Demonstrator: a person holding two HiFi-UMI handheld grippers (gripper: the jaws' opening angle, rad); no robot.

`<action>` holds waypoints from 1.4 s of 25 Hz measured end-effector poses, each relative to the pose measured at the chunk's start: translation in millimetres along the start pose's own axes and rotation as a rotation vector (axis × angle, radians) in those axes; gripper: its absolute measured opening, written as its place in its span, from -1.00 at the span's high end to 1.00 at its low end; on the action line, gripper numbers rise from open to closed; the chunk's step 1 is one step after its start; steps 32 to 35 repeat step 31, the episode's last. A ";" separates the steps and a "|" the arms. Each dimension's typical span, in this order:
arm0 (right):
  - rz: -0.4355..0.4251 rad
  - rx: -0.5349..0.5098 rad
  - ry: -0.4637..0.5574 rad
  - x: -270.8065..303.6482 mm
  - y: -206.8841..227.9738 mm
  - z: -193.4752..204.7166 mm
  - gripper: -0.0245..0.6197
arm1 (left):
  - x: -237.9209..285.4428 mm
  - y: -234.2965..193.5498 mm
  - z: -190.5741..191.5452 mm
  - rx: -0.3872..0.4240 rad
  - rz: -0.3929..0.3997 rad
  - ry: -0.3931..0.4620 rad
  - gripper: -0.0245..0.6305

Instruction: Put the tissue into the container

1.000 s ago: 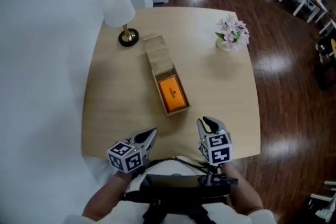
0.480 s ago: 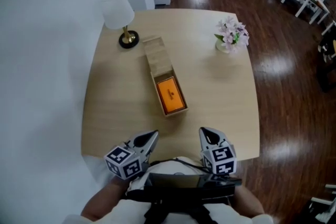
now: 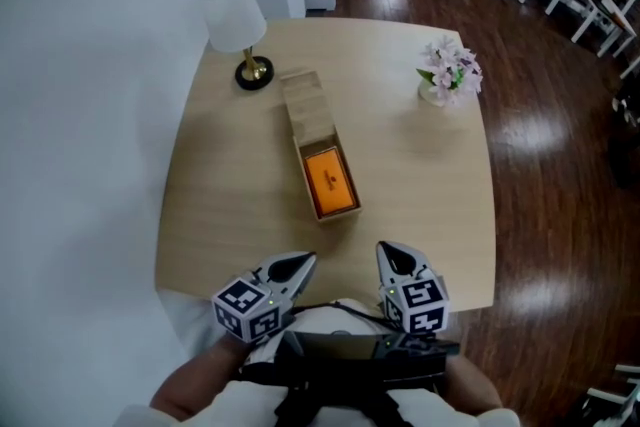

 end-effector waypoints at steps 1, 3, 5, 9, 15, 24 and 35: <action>0.001 -0.003 0.000 0.2 -0.1 0.1 0.93 | -0.3 0.3 0.4 0.002 0.000 -0.001 0.94; 0.006 -0.005 -0.001 0.3 0.5 0.8 0.93 | -0.5 0.4 1.6 0.001 -0.002 -0.002 0.94; 0.012 -0.012 -0.008 0.7 0.8 1.6 0.94 | -0.3 0.1 2.5 0.000 -0.002 -0.003 0.94; 0.017 -0.039 -0.020 0.9 -1.6 2.4 0.94 | -0.6 1.3 2.3 0.003 0.002 -0.005 0.94; 0.019 -0.076 -0.024 -0.2 -6.3 0.7 0.94 | -1.3 2.2 2.1 0.004 0.008 -0.009 0.94; 0.014 -0.095 -0.040 2.4 -9.4 3.5 0.94 | -0.6 1.0 4.4 0.005 0.010 -0.021 0.94; 0.011 -0.102 -0.043 6.2 -10.5 3.4 0.94 | 0.6 -1.5 4.5 0.008 0.015 -0.023 0.94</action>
Point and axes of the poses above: the fingertips, and each gripper's own axes: x forward along the fingers, y to its right, z out of its underside, the point moved 1 cm from there along -x, backward along the fingers, and after that the axes turned 2 degrees about -z, right-handed, at the moved point
